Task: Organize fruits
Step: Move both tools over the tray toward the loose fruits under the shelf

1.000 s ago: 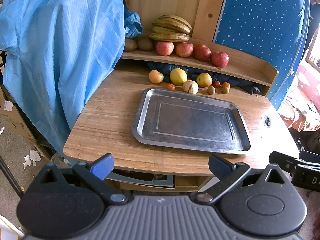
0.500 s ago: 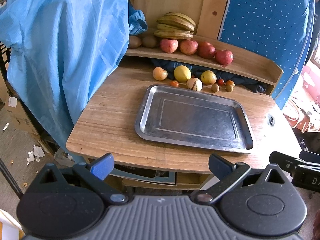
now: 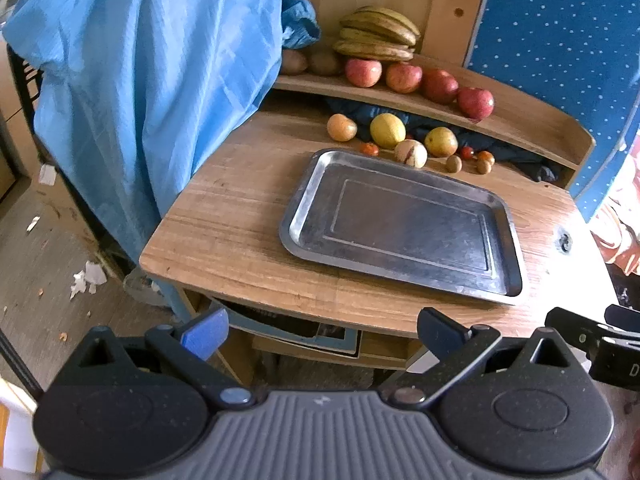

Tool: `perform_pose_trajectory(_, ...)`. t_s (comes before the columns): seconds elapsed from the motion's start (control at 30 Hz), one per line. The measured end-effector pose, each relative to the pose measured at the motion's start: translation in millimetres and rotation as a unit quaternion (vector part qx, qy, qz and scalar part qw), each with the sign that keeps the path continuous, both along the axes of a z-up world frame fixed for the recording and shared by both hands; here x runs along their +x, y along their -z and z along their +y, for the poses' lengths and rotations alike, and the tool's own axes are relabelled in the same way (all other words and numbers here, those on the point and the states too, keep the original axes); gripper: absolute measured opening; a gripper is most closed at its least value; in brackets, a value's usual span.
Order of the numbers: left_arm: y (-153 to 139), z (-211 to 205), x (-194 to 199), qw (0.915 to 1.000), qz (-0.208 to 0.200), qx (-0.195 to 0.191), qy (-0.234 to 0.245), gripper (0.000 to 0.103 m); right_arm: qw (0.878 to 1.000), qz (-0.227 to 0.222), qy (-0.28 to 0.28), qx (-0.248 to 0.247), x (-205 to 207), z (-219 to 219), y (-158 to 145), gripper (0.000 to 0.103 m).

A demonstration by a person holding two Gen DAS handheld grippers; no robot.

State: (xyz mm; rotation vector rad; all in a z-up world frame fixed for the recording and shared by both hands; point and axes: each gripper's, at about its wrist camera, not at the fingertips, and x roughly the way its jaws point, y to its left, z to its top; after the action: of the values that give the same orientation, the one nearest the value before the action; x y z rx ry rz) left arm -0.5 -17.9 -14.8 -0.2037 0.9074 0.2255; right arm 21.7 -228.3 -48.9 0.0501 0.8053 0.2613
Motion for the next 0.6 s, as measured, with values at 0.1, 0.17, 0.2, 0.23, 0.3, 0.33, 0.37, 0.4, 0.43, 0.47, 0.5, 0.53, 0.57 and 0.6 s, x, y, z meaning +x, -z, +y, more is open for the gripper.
perform_pose_trajectory(0.1, 2, -4, 4, 0.9999, 0.006, 0.001, -0.013, 0.102, 1.0, 0.006, -0.011, -0.001, 6, -6, 3, 0.102)
perform_pose_trajectory(0.17, 3, -8, 6, 0.9997, 0.01, 0.003, -0.022, 0.102, 1.0, 0.01, -0.019, -0.001, 11, -10, 5, 0.102)
perform_pose_trajectory(0.2, 4, -10, 7, 0.9996, 0.011, 0.003, -0.026, 0.102, 1.0, 0.012, -0.024, -0.001, 13, -11, 6, 0.102)
perform_pose_trajectory(0.23, 5, -12, 9, 0.9995, 0.013, 0.003, -0.03, 0.102, 0.999, 0.013, -0.029, -0.002, 15, -13, 7, 0.102)
perform_pose_trajectory(0.3, 6, -17, 11, 0.9991, 0.016, 0.005, -0.039, 0.102, 0.999, 0.016, -0.038, -0.002, 20, -18, 9, 0.102)
perform_pose_trajectory(0.33, 6, -20, 12, 0.9989, 0.018, 0.006, -0.044, 0.102, 0.999, 0.017, -0.042, -0.002, 22, -20, 10, 0.102)
perform_pose_trajectory(0.37, 7, -22, 13, 0.9986, 0.02, 0.006, -0.049, 0.102, 0.999, 0.018, -0.045, -0.002, 25, -22, 11, 0.102)
perform_pose_trajectory(0.4, 8, -25, 14, 0.9983, 0.021, 0.008, -0.054, 0.102, 0.999, 0.019, -0.049, -0.002, 27, -24, 12, 0.102)
perform_pose_trajectory(0.43, 8, -27, 15, 0.998, 0.023, 0.008, -0.058, 0.102, 0.998, 0.021, -0.053, -0.002, 30, -27, 13, 0.102)
perform_pose_trajectory(0.47, 9, -29, 17, 0.9977, 0.025, 0.007, -0.062, 0.102, 0.998, 0.022, -0.056, -0.002, 32, -30, 14, 0.103)
perform_pose_trajectory(0.5, 9, -31, 18, 0.9974, 0.026, 0.007, -0.067, 0.102, 0.998, 0.023, -0.059, -0.003, 34, -33, 15, 0.102)
perform_pose_trajectory(0.53, 10, -34, 19, 0.997, 0.028, 0.008, -0.071, 0.102, 0.998, 0.025, -0.062, -0.003, 37, -36, 16, 0.102)
perform_pose_trajectory(0.57, 10, -36, 21, 0.9967, 0.03, 0.009, -0.075, 0.102, 0.998, 0.026, -0.066, -0.004, 39, -39, 17, 0.103)
perform_pose_trajectory(0.6, 10, -39, 22, 0.9963, 0.031, 0.01, -0.079, 0.102, 0.997, 0.026, -0.069, -0.004, 41, -41, 18, 0.103)
